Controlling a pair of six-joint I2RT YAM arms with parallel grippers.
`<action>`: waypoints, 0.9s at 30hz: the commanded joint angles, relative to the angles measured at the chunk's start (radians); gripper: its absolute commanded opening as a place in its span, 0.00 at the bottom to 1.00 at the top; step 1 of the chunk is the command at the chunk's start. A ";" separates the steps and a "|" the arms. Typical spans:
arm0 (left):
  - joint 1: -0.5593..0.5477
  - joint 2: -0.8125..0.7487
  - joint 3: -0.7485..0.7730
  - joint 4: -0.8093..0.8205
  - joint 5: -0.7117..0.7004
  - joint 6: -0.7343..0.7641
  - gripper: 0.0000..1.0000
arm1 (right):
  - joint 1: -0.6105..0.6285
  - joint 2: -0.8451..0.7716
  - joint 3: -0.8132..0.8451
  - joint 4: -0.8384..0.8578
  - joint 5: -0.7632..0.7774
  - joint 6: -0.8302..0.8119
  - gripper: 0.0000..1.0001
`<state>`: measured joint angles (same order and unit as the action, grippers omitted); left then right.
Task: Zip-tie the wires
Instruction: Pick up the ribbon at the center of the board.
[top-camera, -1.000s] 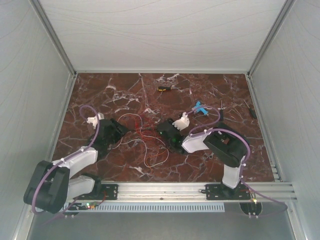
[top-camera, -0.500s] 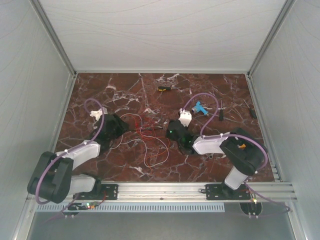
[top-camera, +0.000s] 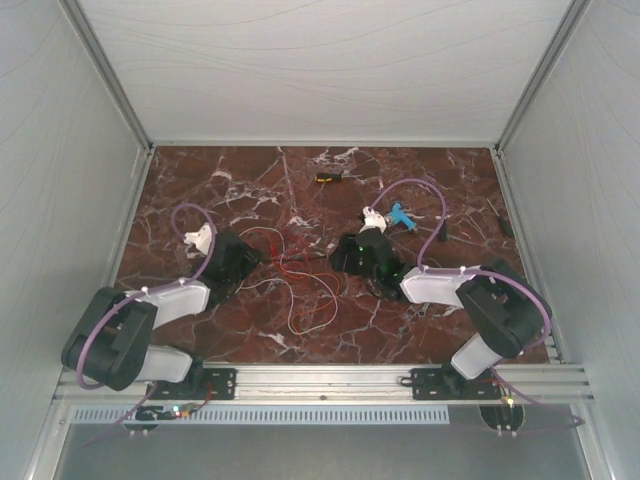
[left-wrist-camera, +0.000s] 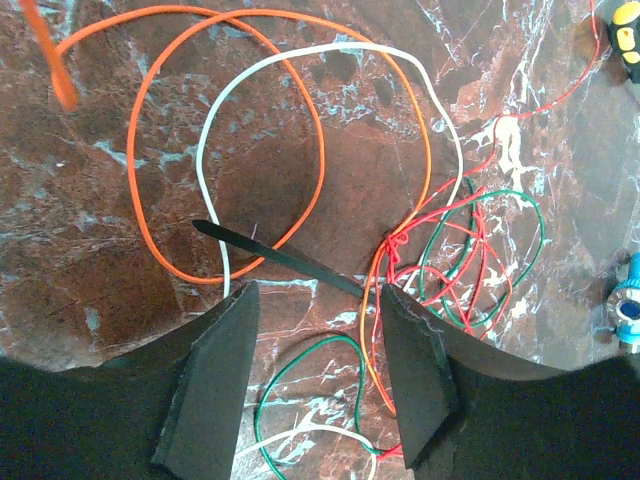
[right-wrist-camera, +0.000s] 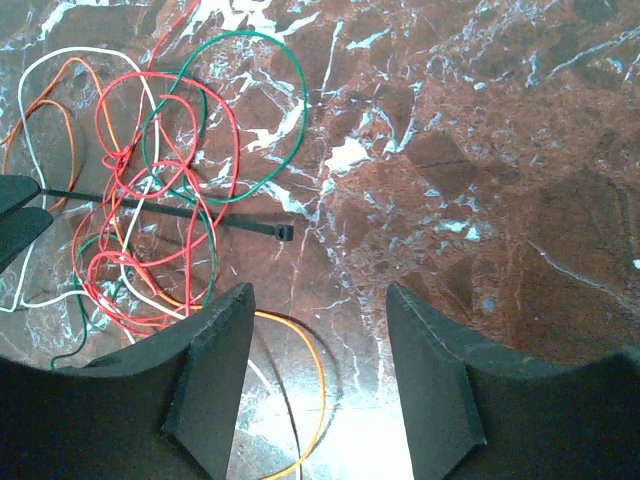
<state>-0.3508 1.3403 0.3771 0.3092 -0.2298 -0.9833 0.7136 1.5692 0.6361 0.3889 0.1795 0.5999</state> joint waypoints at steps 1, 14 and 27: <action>-0.011 0.021 -0.001 0.067 -0.060 -0.111 0.51 | -0.037 0.002 -0.016 0.080 -0.098 0.038 0.53; -0.017 0.150 -0.011 0.146 -0.152 -0.147 0.39 | -0.069 -0.016 -0.008 0.057 -0.157 0.019 0.53; -0.017 0.222 -0.006 0.251 -0.169 -0.068 0.00 | -0.115 0.080 -0.028 0.185 -0.364 0.092 0.53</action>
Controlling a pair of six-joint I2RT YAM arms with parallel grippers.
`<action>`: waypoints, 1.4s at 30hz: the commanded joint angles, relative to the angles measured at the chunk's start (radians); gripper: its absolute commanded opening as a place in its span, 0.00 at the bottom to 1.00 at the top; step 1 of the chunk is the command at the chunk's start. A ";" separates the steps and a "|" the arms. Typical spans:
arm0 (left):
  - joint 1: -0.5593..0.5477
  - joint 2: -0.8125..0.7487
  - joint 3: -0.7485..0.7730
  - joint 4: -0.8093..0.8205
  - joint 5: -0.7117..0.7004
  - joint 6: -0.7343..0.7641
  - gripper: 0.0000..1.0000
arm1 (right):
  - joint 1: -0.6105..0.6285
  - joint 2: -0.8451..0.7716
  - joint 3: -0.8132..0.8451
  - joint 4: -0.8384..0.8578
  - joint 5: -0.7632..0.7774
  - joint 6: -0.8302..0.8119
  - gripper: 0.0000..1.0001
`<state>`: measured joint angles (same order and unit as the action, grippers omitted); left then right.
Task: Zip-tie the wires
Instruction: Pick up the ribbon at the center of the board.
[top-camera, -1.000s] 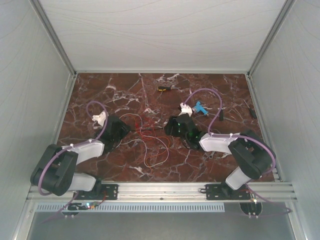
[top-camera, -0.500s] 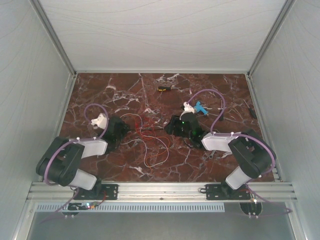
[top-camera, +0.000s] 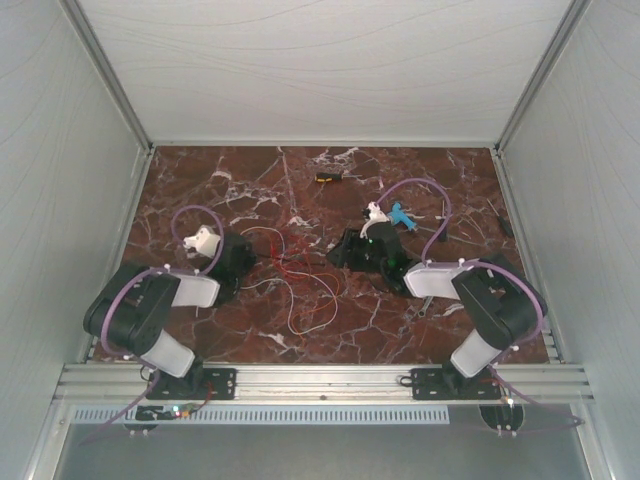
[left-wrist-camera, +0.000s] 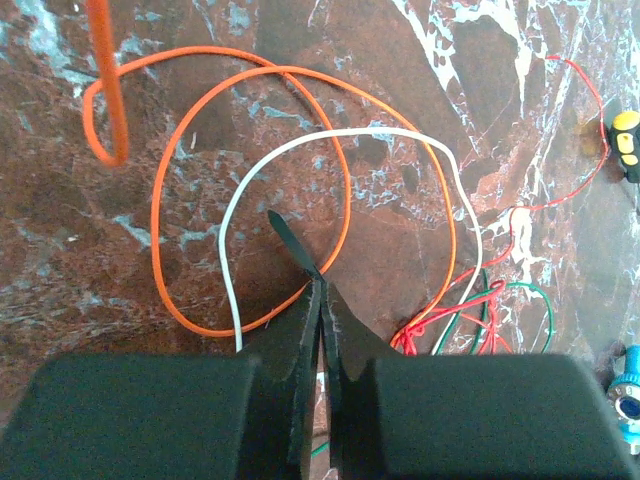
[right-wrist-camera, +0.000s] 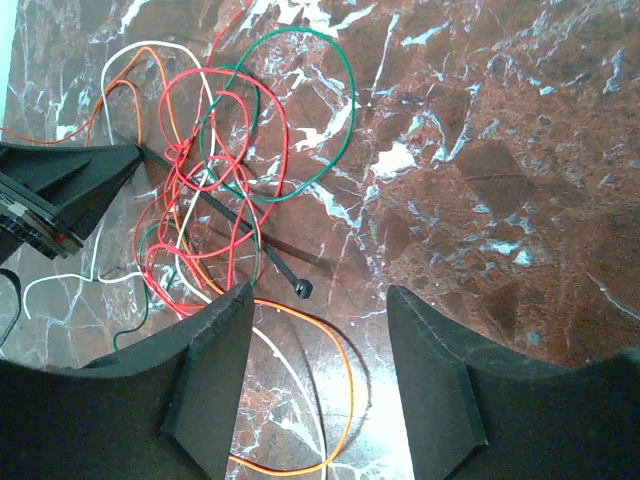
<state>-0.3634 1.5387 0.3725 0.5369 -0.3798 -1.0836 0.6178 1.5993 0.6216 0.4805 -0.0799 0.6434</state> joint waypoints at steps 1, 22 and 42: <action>-0.005 0.025 0.000 0.027 -0.018 0.036 0.00 | -0.020 0.063 -0.012 0.108 -0.125 0.059 0.53; -0.062 -0.020 0.033 0.014 -0.106 0.108 0.00 | -0.021 0.290 0.064 0.232 -0.276 0.228 0.33; -0.250 -0.117 0.120 -0.062 -0.302 0.521 0.08 | -0.032 0.273 0.140 0.114 -0.269 0.141 0.00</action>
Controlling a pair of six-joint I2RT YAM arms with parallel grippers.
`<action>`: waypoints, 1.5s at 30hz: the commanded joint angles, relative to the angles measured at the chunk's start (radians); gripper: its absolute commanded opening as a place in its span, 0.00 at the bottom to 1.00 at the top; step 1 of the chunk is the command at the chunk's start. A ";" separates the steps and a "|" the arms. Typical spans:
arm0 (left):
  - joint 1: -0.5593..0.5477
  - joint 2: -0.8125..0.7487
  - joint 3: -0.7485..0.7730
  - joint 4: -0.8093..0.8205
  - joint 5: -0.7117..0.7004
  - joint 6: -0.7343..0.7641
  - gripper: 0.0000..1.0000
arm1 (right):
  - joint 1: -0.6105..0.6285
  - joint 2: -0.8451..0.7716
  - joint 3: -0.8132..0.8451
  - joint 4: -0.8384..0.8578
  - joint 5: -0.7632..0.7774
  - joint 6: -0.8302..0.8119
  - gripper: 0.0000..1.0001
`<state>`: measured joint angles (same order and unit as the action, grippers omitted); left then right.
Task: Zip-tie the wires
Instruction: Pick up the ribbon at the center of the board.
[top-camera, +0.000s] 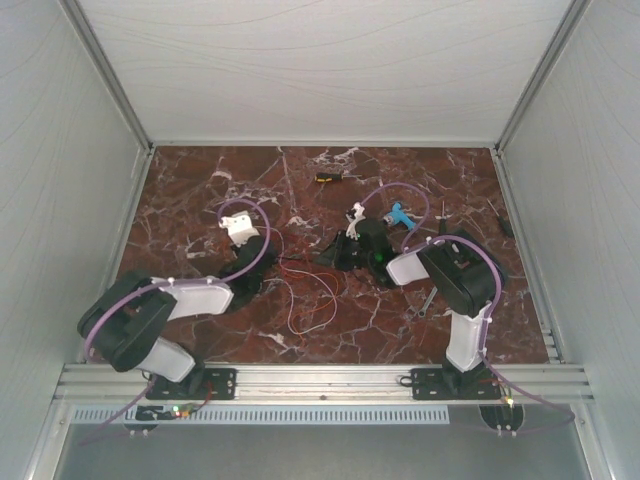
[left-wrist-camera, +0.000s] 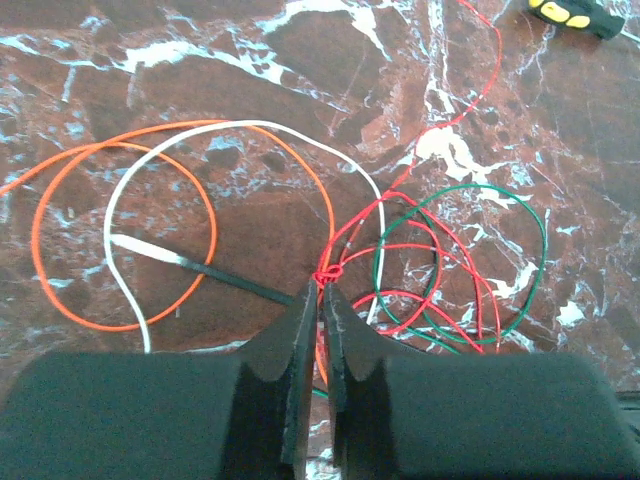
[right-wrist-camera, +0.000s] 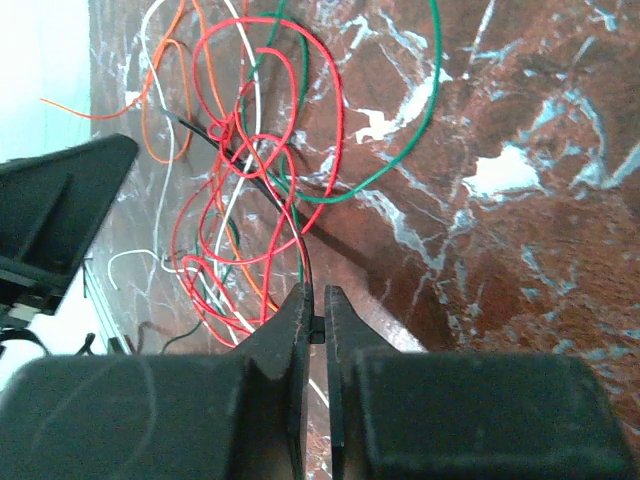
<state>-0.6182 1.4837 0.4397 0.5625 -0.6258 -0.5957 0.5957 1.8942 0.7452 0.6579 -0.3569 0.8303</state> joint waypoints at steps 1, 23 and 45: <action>0.021 -0.072 0.083 -0.195 -0.038 0.001 0.26 | -0.011 -0.025 0.017 -0.077 0.013 -0.052 0.00; 0.566 -0.025 0.025 -0.149 0.959 -0.086 0.67 | -0.043 0.036 0.073 -0.162 -0.037 -0.040 0.00; 0.579 0.082 0.017 -0.003 0.906 -0.095 0.57 | -0.057 0.065 0.079 -0.163 -0.061 -0.031 0.00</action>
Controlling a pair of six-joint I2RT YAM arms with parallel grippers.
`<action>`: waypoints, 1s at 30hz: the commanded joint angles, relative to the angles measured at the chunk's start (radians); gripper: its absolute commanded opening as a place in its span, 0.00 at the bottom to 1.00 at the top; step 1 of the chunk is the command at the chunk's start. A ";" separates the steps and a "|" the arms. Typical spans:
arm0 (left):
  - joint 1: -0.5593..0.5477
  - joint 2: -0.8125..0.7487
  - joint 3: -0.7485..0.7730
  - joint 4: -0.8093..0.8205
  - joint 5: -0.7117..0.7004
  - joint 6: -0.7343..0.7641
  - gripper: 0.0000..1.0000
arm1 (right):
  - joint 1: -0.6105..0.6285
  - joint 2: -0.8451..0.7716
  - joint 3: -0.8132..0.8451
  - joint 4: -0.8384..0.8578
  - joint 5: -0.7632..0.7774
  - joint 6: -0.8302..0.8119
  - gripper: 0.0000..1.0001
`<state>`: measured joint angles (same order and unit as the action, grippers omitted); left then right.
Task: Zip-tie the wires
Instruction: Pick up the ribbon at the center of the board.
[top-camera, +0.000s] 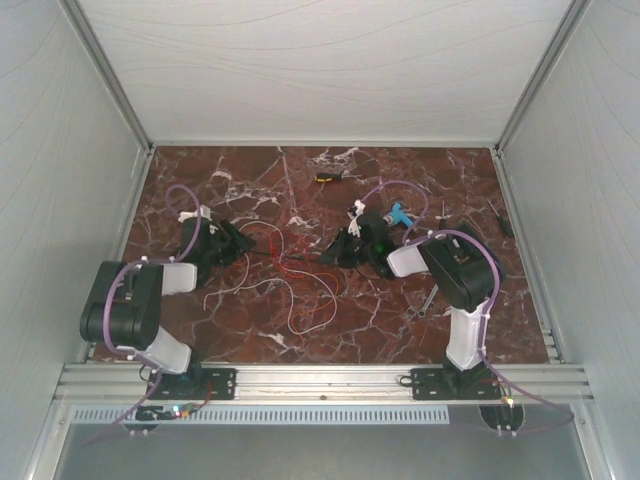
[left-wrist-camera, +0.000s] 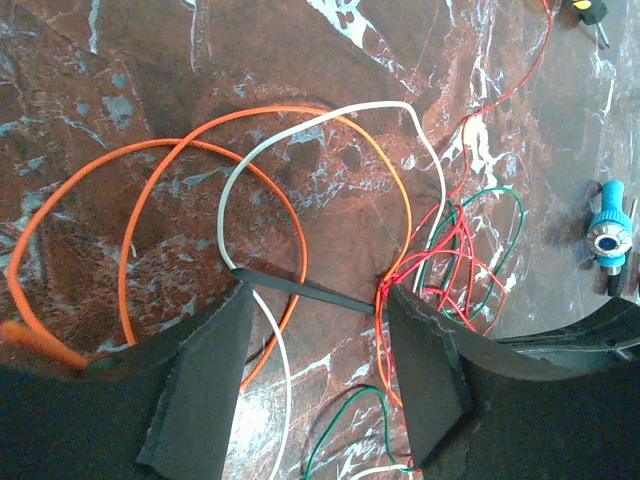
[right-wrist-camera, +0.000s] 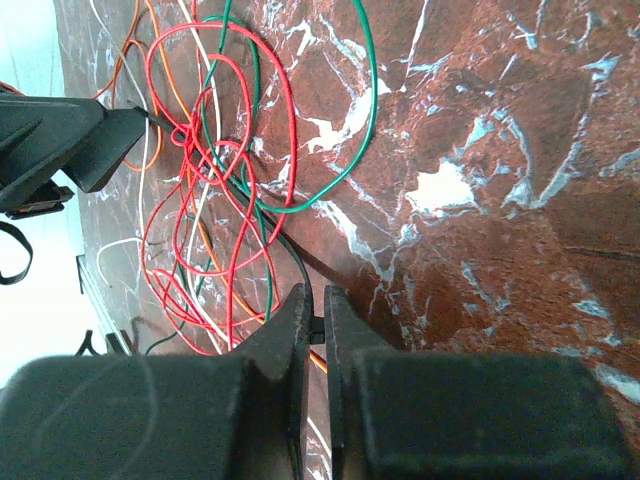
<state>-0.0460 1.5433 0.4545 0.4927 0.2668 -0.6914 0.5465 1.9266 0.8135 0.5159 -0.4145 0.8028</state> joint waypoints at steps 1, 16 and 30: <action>0.008 0.023 -0.001 0.078 0.019 0.001 0.55 | -0.008 0.032 0.010 -0.023 -0.002 -0.003 0.00; 0.005 -0.070 -0.082 0.231 0.060 0.012 0.47 | -0.007 0.047 0.053 -0.093 0.016 -0.007 0.00; 0.005 -0.080 -0.021 -0.001 -0.158 0.091 0.56 | -0.011 0.059 0.081 -0.163 0.040 -0.008 0.00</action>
<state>-0.0456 1.4742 0.3779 0.5293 0.1734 -0.6563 0.5438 1.9507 0.8841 0.4320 -0.4080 0.8082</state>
